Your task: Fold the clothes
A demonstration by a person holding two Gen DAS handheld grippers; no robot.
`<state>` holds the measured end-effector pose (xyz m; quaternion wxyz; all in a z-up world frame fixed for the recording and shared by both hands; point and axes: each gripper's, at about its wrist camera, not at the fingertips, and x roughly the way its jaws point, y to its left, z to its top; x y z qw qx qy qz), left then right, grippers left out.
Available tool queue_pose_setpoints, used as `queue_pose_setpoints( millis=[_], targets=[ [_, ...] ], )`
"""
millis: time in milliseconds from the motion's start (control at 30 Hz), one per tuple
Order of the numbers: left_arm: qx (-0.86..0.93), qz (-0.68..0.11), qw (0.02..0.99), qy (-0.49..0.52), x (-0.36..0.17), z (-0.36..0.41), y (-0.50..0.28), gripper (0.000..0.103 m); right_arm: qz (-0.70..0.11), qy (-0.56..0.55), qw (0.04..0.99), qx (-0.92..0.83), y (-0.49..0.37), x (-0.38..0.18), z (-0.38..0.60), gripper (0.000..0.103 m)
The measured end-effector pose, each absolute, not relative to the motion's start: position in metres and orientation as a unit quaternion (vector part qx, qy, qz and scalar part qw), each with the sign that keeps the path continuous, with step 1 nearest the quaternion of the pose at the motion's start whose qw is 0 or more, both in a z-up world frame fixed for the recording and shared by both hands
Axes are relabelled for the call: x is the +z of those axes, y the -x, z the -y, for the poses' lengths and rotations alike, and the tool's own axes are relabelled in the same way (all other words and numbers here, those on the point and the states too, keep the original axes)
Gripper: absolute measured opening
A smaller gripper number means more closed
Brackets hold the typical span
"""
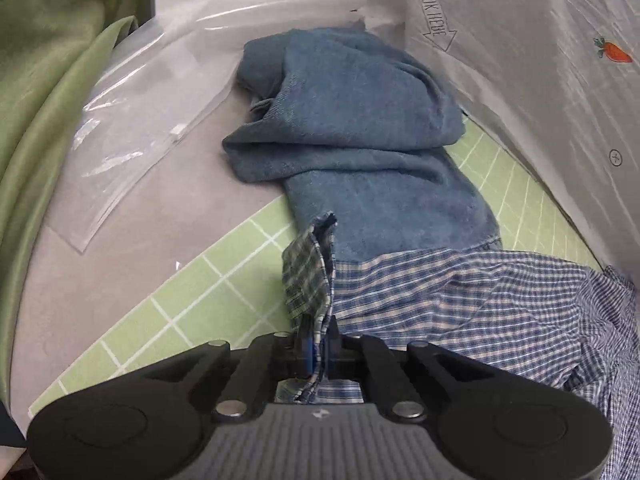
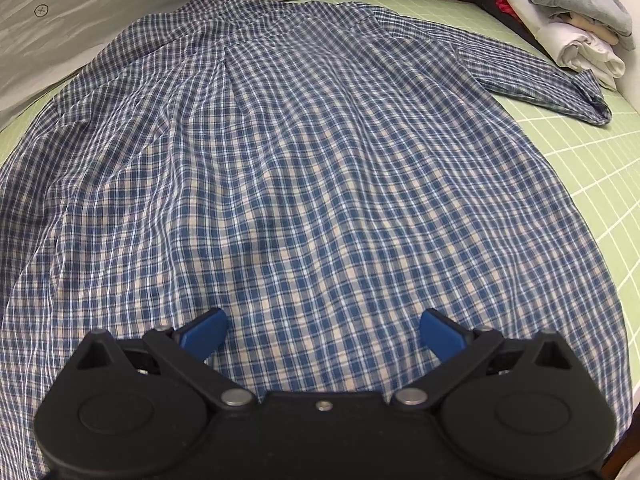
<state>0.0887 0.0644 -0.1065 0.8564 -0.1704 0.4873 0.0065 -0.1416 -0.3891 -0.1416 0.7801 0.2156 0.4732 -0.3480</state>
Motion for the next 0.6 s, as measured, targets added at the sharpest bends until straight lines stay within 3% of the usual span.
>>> queue_pose_setpoints(
  millis=[500,533,600],
  targets=[
    [-0.198,-0.448,0.868,0.084,-0.055,0.093,-0.054,0.004,-0.432,-0.225,0.789,-0.375,0.164,-0.127,0.412,0.103],
    [-0.21,-0.447,0.866,0.078,-0.053,0.105,-0.05,0.005,-0.431,-0.227,0.789,-0.375,0.166,-0.127,0.414,0.103],
    [-0.234,-0.445,0.862,0.065,-0.049,0.128,-0.041,0.016,-0.429,-0.23,0.789,-0.376,0.172,-0.126,0.419,0.103]
  ],
)
